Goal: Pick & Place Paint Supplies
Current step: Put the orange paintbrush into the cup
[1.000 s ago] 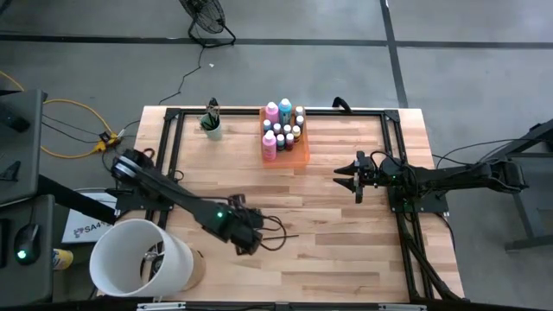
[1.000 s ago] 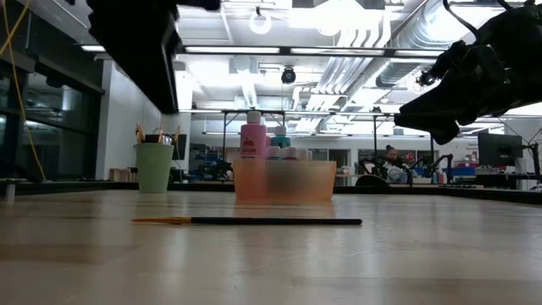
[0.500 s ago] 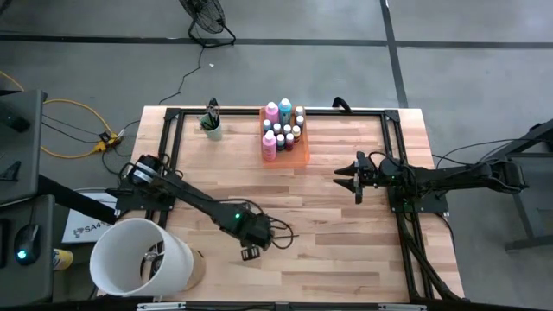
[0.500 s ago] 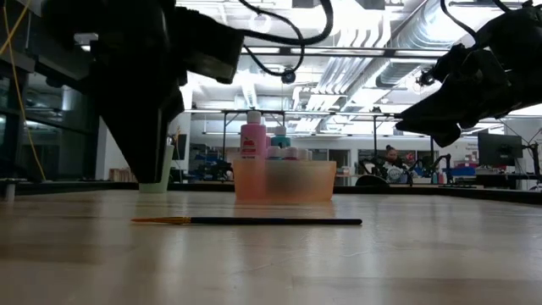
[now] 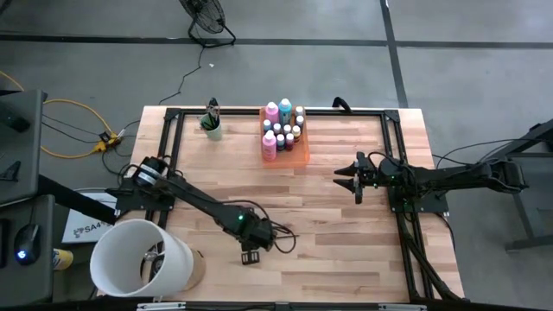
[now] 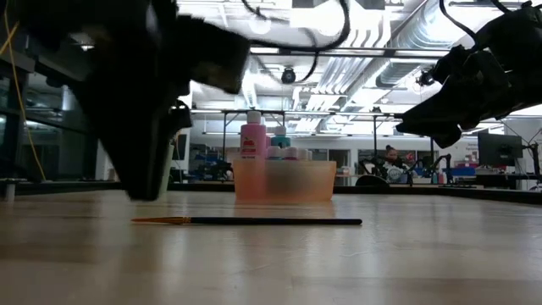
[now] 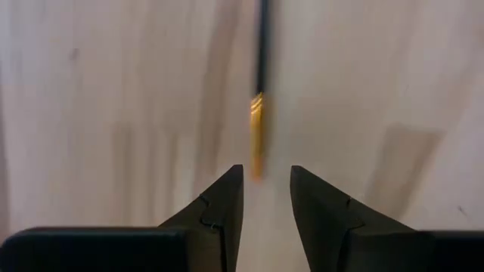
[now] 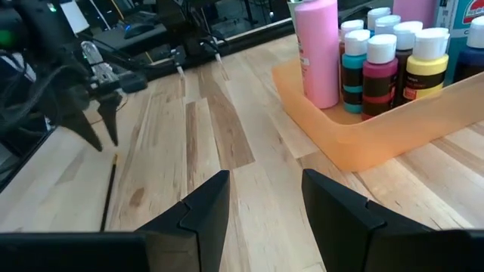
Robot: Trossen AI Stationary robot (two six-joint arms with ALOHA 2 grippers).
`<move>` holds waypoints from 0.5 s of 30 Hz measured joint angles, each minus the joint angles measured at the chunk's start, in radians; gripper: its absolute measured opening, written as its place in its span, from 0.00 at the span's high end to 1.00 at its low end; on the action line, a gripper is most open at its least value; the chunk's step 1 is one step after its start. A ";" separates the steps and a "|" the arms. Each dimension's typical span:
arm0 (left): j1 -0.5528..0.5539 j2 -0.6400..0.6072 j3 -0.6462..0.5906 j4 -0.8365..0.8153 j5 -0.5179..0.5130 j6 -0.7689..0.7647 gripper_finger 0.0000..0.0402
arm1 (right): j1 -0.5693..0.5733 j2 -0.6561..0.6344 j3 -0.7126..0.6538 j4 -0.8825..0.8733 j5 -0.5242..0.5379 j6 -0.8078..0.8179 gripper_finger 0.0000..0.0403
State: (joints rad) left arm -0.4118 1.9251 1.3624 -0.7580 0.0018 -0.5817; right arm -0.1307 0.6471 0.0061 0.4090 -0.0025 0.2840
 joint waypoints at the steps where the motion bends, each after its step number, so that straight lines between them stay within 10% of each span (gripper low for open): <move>1: 0.000 0.001 -0.003 -0.010 -0.004 0.005 0.74 | 0.000 0.000 0.000 0.000 0.000 0.000 0.60; 15: -0.001 0.053 0.000 -0.001 -0.021 0.054 0.74 | 0.000 0.000 0.000 -0.009 0.000 0.000 0.60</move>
State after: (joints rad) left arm -0.4126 1.9785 1.3624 -0.7593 -0.0190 -0.5278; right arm -0.1308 0.6468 0.0061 0.4003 -0.0023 0.2838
